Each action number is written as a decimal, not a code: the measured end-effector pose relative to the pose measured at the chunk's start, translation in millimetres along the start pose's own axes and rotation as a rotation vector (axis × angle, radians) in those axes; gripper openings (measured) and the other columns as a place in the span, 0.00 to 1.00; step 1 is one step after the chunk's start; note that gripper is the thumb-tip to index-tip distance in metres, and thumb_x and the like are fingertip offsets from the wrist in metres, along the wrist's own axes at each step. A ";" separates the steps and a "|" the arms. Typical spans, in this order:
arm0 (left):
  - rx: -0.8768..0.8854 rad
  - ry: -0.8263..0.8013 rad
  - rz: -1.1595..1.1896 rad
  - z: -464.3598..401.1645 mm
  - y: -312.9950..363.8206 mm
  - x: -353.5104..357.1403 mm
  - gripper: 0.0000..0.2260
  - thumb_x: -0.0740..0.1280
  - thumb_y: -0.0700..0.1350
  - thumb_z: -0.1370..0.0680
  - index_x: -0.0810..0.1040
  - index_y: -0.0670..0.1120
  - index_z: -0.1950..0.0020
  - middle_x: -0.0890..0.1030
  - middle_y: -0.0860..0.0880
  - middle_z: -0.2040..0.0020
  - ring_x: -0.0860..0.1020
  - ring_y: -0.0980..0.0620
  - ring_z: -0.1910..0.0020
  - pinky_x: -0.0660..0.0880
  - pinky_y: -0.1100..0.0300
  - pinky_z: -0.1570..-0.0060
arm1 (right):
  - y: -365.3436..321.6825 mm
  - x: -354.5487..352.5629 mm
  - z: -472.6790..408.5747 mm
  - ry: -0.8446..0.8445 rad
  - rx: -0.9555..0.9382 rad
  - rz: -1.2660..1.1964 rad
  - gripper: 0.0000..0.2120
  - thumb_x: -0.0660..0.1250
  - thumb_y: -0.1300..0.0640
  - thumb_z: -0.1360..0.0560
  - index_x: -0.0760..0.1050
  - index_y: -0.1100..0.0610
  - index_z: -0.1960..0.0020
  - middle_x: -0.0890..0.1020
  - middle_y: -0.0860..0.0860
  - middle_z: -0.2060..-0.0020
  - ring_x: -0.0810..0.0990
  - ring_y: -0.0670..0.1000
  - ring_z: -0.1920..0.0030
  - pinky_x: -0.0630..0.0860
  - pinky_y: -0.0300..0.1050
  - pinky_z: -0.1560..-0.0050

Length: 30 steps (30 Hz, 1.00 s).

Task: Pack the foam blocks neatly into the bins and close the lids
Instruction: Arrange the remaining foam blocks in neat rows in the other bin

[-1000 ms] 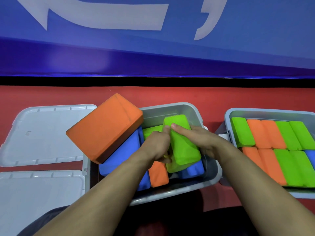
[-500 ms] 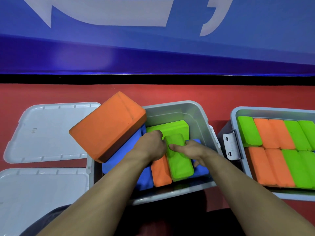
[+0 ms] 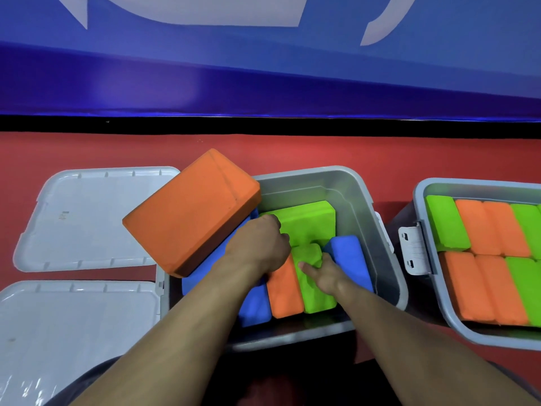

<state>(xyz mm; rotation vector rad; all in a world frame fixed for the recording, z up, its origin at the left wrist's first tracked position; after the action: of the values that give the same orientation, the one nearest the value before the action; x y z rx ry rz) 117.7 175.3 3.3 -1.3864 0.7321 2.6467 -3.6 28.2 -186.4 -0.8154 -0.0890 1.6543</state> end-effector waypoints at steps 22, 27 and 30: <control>-0.002 -0.017 0.040 4.3 3.7 -3.8 0.21 0.64 0.54 0.18 0.75 0.43 0.30 0.78 0.41 0.32 0.76 0.41 0.32 0.73 0.52 0.37 | 6.5 -75.9 9.6 0.198 -0.023 0.233 0.43 0.74 0.41 0.28 0.55 0.45 0.21 0.71 0.61 0.31 0.75 0.66 0.35 0.74 0.56 0.36; -0.007 -0.017 0.035 2.5 3.5 -4.1 0.22 0.63 0.56 0.18 0.75 0.43 0.31 0.78 0.41 0.31 0.76 0.41 0.32 0.74 0.51 0.36 | 7.4 -75.9 5.8 0.179 -0.062 0.197 0.40 0.73 0.44 0.25 0.53 0.44 0.22 0.77 0.58 0.34 0.78 0.63 0.37 0.75 0.56 0.36; -0.017 -0.023 0.035 1.2 3.5 -1.8 0.22 0.63 0.56 0.18 0.75 0.43 0.30 0.78 0.41 0.31 0.76 0.41 0.32 0.74 0.50 0.35 | 5.6 -71.0 4.8 0.143 -0.075 0.205 0.39 0.72 0.44 0.25 0.53 0.45 0.22 0.77 0.59 0.34 0.77 0.63 0.36 0.75 0.55 0.36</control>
<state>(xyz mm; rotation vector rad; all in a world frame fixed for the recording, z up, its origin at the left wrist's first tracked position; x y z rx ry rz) 116.9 173.1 6.6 -1.3575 0.7406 2.6968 -9.3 -34.7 -153.1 -1.0251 0.0337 1.7872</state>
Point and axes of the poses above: each hand's wrist, its own z-axis away from the middle knuckle, its own x-axis out of the palm, y = z × x, the point moved 8 cm from there along -z, towards the middle knuckle
